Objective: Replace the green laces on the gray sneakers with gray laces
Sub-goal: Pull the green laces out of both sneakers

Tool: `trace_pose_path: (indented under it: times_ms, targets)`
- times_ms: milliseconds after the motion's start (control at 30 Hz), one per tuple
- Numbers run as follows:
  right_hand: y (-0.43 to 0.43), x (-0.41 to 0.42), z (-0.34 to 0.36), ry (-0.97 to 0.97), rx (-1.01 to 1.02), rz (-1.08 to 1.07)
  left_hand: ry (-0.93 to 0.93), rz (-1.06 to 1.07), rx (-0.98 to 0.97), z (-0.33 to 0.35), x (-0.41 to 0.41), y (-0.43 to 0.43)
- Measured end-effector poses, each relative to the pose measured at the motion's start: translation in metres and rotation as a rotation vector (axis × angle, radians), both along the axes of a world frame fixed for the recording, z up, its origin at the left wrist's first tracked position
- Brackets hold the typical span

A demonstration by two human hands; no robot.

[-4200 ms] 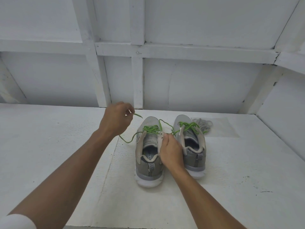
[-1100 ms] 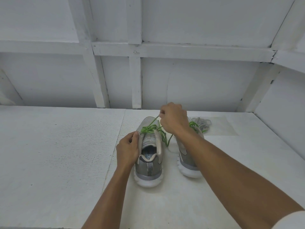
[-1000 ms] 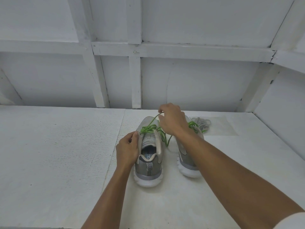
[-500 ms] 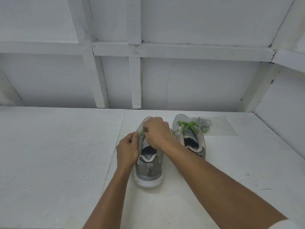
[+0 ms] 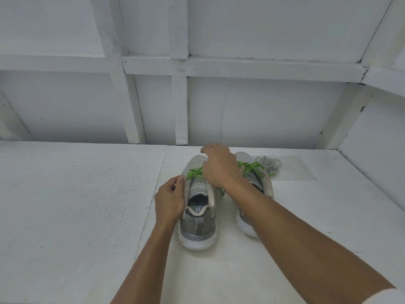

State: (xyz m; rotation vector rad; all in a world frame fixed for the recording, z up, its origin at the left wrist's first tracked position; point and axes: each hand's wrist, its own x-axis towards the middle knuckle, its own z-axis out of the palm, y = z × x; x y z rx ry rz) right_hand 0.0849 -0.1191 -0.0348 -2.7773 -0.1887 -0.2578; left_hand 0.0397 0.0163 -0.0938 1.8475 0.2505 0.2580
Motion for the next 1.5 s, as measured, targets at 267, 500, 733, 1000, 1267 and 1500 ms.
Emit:
trace_pose_path:
  times_ms: [267, 500, 733, 1000, 1267, 1500]
  targets:
    - [0.023, -0.009, -0.013, -0.008, -0.165, 0.14, -0.011, -0.016, 0.031, 0.0, -0.001, 0.001]
    - [-0.007, 0.002, 0.014, -0.074, -0.099, -0.048, 0.004, -0.004, -0.003, 0.002, -0.002, 0.0]
    - [0.012, -0.005, -0.001, 0.022, -0.09, 0.163, -0.007, -0.011, 0.009, 0.002, -0.002, -0.001]
    - [0.017, -0.008, -0.005, -0.013, -0.043, 0.127, -0.01, -0.006, 0.009, 0.004, -0.003, -0.001]
    - [-0.006, 0.004, 0.015, -0.007, 0.113, 0.056, -0.001, 0.008, -0.023, 0.002, -0.003, -0.001]
    - [-0.02, 0.009, 0.028, -0.082, 0.217, -0.009, -0.003, 0.004, -0.023, 0.004, -0.004, -0.001]
